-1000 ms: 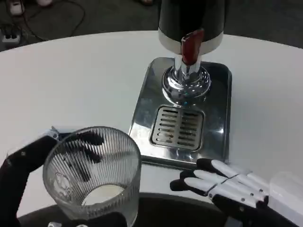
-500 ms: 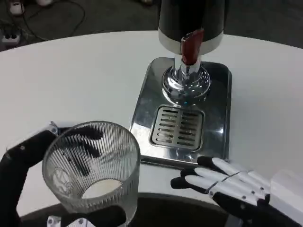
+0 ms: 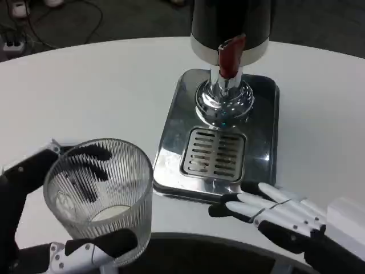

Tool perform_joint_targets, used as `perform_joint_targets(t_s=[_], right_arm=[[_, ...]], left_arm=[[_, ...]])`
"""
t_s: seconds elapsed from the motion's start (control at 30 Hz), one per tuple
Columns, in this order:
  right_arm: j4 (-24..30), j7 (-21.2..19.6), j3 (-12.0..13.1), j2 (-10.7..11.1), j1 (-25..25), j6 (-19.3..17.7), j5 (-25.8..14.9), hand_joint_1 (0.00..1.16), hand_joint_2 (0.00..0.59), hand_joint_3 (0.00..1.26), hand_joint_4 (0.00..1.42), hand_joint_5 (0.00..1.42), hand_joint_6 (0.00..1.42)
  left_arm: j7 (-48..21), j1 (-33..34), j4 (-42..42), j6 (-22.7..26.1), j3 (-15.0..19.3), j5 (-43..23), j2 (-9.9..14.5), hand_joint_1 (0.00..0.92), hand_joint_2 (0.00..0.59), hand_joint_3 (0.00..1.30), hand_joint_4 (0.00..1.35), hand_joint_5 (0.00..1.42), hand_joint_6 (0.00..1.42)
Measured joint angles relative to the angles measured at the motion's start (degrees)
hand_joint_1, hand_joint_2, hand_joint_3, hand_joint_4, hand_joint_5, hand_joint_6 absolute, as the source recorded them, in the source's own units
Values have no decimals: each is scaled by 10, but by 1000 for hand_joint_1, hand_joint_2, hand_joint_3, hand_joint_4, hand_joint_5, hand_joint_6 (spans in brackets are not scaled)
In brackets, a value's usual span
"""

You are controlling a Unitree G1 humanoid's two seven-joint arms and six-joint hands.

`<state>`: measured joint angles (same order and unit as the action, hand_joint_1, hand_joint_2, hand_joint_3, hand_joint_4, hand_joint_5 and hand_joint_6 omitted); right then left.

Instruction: Grasp the cup under the faucet to collect the drink, then remove the cup.

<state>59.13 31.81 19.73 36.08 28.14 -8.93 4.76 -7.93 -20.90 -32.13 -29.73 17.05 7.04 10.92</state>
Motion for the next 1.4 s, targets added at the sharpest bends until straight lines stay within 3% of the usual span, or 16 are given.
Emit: perform_joint_targets(t_s=[0.3,0.67,1.07,1.4], right_arm=[[0,0,-12,0,-16,18,7,522,448,143,84,1,0],[0,0,-21,0,-24,32,15,522,448,143,84,1,0],[1,0,-21,1,-32,48,17,522,448,143,84,1,0],[1,0,-14,-2,-1,25,17,522,448,148,84,2,0]], left_arm=[[37,73,105,-25,25,36,9,769,57,739,765,844,823],[102,189,274,-62,36,94,47,758,63,723,754,843,820],[176,300,418,-79,-14,160,73,748,62,722,754,843,820],[244,396,559,-83,-62,188,90,746,63,722,754,857,820]])
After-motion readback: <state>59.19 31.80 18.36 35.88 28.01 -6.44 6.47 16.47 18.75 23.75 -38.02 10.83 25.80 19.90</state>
